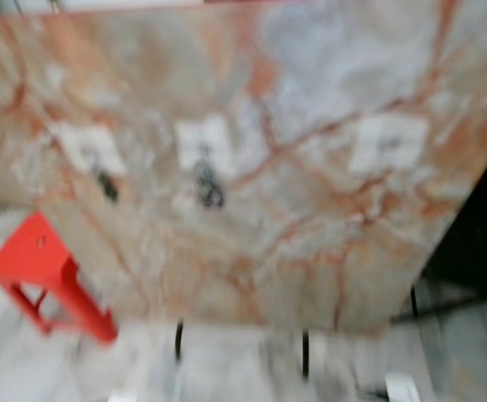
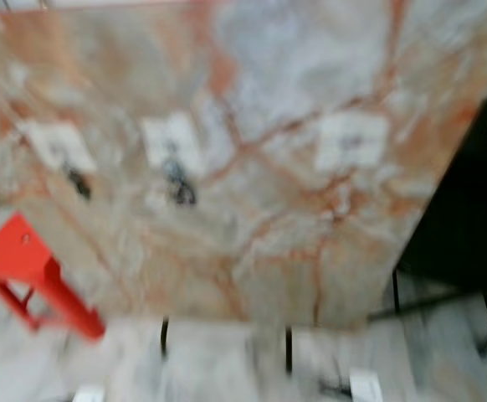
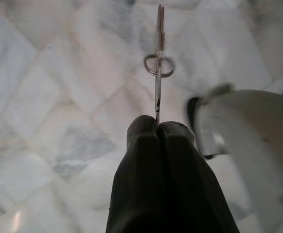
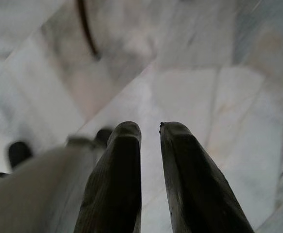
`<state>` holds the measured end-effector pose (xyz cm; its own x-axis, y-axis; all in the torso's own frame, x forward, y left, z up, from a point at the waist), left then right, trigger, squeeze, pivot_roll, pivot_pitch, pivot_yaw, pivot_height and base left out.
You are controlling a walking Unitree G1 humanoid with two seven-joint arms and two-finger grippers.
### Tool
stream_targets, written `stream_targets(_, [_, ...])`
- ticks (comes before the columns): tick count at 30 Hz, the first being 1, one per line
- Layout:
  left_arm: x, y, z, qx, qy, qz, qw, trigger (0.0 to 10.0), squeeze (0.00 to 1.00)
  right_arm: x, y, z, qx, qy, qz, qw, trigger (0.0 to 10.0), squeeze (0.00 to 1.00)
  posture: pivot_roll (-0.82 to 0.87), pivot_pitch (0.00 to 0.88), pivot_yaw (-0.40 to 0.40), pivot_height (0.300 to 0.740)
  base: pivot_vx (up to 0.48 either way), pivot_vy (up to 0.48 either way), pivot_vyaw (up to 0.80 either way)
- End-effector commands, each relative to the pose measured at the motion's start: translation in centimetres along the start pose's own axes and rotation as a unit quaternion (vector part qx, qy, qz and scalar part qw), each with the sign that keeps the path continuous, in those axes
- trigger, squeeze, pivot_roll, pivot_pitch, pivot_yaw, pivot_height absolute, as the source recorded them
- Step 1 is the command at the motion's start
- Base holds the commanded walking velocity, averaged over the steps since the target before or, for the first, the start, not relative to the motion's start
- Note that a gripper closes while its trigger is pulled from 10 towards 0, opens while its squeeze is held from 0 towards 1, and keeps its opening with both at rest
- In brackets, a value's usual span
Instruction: Hang keys on a hook
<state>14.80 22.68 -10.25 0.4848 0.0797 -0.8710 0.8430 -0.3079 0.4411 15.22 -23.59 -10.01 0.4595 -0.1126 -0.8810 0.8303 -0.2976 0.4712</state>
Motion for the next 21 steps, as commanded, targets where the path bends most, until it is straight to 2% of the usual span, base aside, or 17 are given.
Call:
stream_targets(1, [-0.2,-0.8,-0.7,0.012,0.008,-0.015,1.0,10.0,0.0,0.1,-0.4,-0.7,0.008,0.008,-0.004,1.0,10.0,0.0,-0.07,0.0,0.054,0.721,0.0,-0.48,0.0])
stream_targets(10, [-0.1,-0.4,-0.4,-0.003,0.015,-0.011,1.0,10.0,0.0,0.1,-0.3,-0.6,-0.003,0.009,-0.007,1.0,10.0,0.0,-0.04,0.0,0.026,0.721,0.0,-0.48,0.0])
stream_targets(21, [-0.4,-1.7,-0.8,-0.005,0.018,-0.019,1.0,10.0,0.0,0.0,-0.2,-0.4,-0.003,0.004,-0.004,1.0,10.0,0.0,-0.04,0.0,0.017,0.721,0.0,-0.48,0.0])
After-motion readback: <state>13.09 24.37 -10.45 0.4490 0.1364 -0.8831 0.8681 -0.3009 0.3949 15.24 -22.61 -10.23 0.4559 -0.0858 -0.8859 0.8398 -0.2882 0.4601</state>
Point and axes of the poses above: a point about 5 cm out from each wrist's last joint towards the gripper, its own x axis pointing out of the wrist towards the gripper, its own y axis along the axis of the wrist's last joint, z = x × y, the point moved 1 cm from there along x, pointing out of the wrist towards the gripper, and after that the axes turned 12 degrees about x, right-handed, at the moved point
